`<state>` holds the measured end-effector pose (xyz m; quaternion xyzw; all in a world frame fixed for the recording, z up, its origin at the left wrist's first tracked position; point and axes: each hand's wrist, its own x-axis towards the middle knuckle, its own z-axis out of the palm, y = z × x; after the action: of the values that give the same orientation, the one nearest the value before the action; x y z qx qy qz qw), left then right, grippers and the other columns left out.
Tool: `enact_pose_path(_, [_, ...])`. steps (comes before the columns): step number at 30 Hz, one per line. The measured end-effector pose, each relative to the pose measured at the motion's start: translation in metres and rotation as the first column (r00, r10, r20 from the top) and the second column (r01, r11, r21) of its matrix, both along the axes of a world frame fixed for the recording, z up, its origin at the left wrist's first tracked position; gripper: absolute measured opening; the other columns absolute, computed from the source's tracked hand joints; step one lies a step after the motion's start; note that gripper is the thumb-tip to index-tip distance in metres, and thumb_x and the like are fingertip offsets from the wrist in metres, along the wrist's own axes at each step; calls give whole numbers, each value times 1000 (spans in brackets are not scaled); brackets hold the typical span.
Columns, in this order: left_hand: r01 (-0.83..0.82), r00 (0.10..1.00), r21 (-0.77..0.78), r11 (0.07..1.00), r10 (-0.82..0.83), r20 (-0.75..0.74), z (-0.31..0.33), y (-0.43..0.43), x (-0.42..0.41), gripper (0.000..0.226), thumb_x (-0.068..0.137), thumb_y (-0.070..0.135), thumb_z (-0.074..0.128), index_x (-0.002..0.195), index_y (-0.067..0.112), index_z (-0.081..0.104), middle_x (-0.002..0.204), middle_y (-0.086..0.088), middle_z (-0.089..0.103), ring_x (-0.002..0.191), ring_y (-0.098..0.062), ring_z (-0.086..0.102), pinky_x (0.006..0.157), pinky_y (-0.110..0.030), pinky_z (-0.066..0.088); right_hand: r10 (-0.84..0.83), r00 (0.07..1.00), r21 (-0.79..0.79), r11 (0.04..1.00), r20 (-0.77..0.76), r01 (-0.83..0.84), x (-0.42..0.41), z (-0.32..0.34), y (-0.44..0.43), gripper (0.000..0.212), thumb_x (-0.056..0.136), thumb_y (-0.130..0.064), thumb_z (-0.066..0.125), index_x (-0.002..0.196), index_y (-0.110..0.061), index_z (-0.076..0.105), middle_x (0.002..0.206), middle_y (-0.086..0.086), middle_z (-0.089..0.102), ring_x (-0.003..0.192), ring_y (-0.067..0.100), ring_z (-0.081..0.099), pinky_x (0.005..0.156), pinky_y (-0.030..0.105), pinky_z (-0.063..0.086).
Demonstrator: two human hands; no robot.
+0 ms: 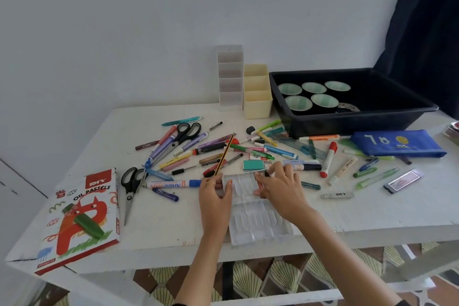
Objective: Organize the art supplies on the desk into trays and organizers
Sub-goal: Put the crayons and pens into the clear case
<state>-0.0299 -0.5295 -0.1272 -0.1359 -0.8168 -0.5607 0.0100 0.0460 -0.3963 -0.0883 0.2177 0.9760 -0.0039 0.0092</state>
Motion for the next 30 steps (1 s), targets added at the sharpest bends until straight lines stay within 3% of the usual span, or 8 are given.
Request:
enact_pose_path(4, [7, 1000, -3, 1000, -7, 3, -1, -1, 0, 34, 88, 25, 62, 120, 13, 58, 123, -5, 53, 107, -12, 54, 92, -17, 44, -13, 998, -103, 995, -59, 7, 7, -8, 0, 53, 93, -54, 37, 142, -34, 30, 138, 2, 27, 122, 25, 30, 102, 38, 34])
enact_pose_path(8, [17, 1000, 18, 1000, -17, -2, 0, -2, -1, 34, 88, 24, 62, 119, 12, 58, 117, -4, 53, 95, -8, 55, 87, -18, 46, -109, 951, -449, 893, -289, -34, 18, -6, 10, 41, 99, -33, 37, 140, -29, 38, 131, -4, 39, 123, 17, 34, 104, 36, 32])
enact_pose_path(11, [19, 1000, 20, 1000, -19, -14, 1, -2, 0, 33, 88, 23, 62, 119, 11, 58, 113, -2, 53, 93, -9, 55, 80, -13, 44, -198, 900, -364, 930, -388, 48, 27, 0, 25, 41, 95, -11, 46, 135, -22, 48, 128, -1, 48, 122, 16, 40, 104, 32, 36])
enact_pose_path(15, [17, 1000, 20, 1000, -17, -20, 0, -2, 0, 34, 88, 24, 63, 119, 12, 58, 111, -1, 52, 93, -11, 56, 82, -20, 48, -301, 922, -258, 937, -244, 237, 40, 2, 48, 37, 92, -8, 51, 129, -14, 54, 124, 6, 54, 118, 22, 43, 100, 32, 37])
enact_pose_path(22, [16, 1000, 19, 1000, -15, -23, 0, -3, 0, 33, 88, 24, 62, 119, 12, 59, 112, -1, 52, 95, -13, 56, 85, -25, 50, -260, 906, -308, 939, -333, 156, 39, 2, 41, 24, 89, -11, 58, 110, -15, 69, 101, 2, 61, 91, 17, 54, 82, 29, 46])
enact_pose_path(26, [15, 999, 22, 1000, -14, -37, -1, -1, 0, 33, 88, 23, 63, 118, 11, 59, 110, -1, 53, 96, -14, 56, 86, -23, 49, -364, 829, -572, 817, -424, 66, 25, 20, 24, 35, 87, -15, 65, 120, -22, 59, 92, -3, 63, 75, 7, 57, 62, 13, 43])
enact_pose_path(28, [17, 999, 28, 999, -16, -29, -2, -1, 0, 32, 87, 22, 63, 117, 11, 59, 108, 1, 53, 96, -15, 57, 83, -19, 47, -397, 821, -705, 710, -411, -9, 16, 27, 15, 47, 85, -14, 66, 128, -28, 51, 86, -4, 62, 76, 10, 62, 62, 17, 50])
enact_pose_path(30, [18, 1000, 45, 999, -17, -24, -3, -2, -1, 31, 87, 22, 64, 116, 12, 59, 106, 0, 54, 93, -16, 58, 84, -28, 52, -407, 825, -758, 651, -391, -38, 9, 28, 7, 48, 85, -15, 67, 127, -30, 51, 85, -2, 65, 76, 13, 65, 64, 23, 55])
